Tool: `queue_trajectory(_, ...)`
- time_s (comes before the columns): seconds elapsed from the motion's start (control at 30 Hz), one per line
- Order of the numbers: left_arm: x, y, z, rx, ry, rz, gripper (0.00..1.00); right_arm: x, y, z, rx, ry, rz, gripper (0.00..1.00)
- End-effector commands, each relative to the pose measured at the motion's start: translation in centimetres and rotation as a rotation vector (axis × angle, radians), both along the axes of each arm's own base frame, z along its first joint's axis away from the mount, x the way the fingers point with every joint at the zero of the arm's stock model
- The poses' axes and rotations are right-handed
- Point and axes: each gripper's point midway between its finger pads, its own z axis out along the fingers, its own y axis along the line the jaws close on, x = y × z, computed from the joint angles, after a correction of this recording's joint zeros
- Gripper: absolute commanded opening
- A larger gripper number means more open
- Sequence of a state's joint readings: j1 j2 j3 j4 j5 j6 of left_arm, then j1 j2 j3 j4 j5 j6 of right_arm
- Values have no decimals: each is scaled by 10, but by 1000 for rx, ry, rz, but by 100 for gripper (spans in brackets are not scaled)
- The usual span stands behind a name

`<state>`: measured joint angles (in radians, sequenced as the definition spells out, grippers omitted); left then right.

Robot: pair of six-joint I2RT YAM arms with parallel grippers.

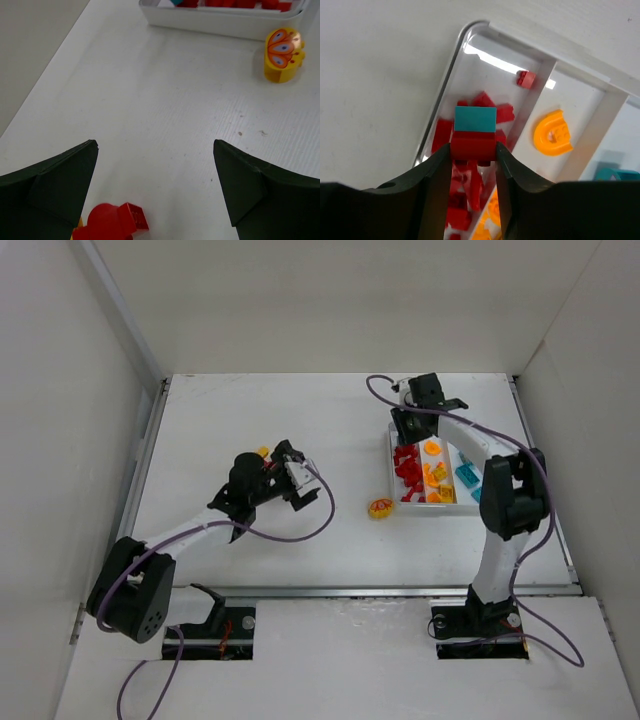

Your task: Sort the legos into containers by color

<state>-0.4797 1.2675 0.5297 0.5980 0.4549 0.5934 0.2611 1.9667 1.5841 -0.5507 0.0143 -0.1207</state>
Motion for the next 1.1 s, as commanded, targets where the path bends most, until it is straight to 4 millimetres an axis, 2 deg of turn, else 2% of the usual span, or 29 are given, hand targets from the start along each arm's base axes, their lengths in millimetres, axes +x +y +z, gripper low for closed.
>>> queue_trajectory(0.0,2,-26,52,-64,-84,-183,99,-15,2,64,17,-148,146,0)
queue_trajectory(0.03,-3,-31,57,-83,-66,-262,99,-21,5,76,10,-185,219,0)
queue_trajectory(0.07,-5,-37,61,-91,-51,-308,99,-32,18,87,64,-202,306,0)
queue_trajectory(0.1,2,-43,75,-82,-87,-354,99,-39,25,97,88,-237,366,0)
queue_trajectory(0.13,-3,-46,70,-68,-55,-404,99,-54,29,110,87,-280,457,0)
queue_trajectory(0.17,-13,-53,75,-77,-57,-488,99,-64,35,118,105,-304,523,0)
queue_trajectory(0.2,-16,-56,79,-81,-61,-522,99,-80,56,124,165,-321,636,0)
queue_trajectory(0.27,-25,-63,92,-106,-66,-613,99,-104,70,133,181,-362,771,0)
queue_trajectory(0.3,-28,-65,93,-114,-56,-640,99,-119,86,135,220,-358,842,0)
queue_trajectory(0.33,-31,-67,102,-119,-79,-671,99,-125,94,139,238,-366,871,0)
queue_trajectory(0.43,-44,-72,110,-144,-60,-752,99,-145,120,141,272,-362,966,0)
queue_trajectory(0.53,-52,-79,119,-155,-59,-790,99,-154,140,141,283,-350,1018,0)
queue_trajectory(0.57,-52,-79,122,-155,-61,-790,99,-161,150,147,283,-366,1058,0)
queue_trajectory(0.63,-54,-82,125,-156,-62,-799,96,-164,159,154,287,-388,1082,0)
queue_trajectory(0.77,-57,-80,119,-146,-28,-800,83,-173,172,158,284,-401,1125,0)
queue_trajectory(0.83,-59,-78,107,-124,-6,-807,81,-176,175,157,279,-400,1132,0)
queue_trajectory(0.93,-61,-77,104,-104,-21,-818,68,-182,181,165,284,-418,1152,0)
queue_trajectory(1.0,-54,-76,100,-78,-36,-789,47,-183,183,168,279,-427,1155,0)
queue_trajectory(1.07,-53,-75,99,-70,-47,-783,47,-183,183,168,279,-427,1155,0)
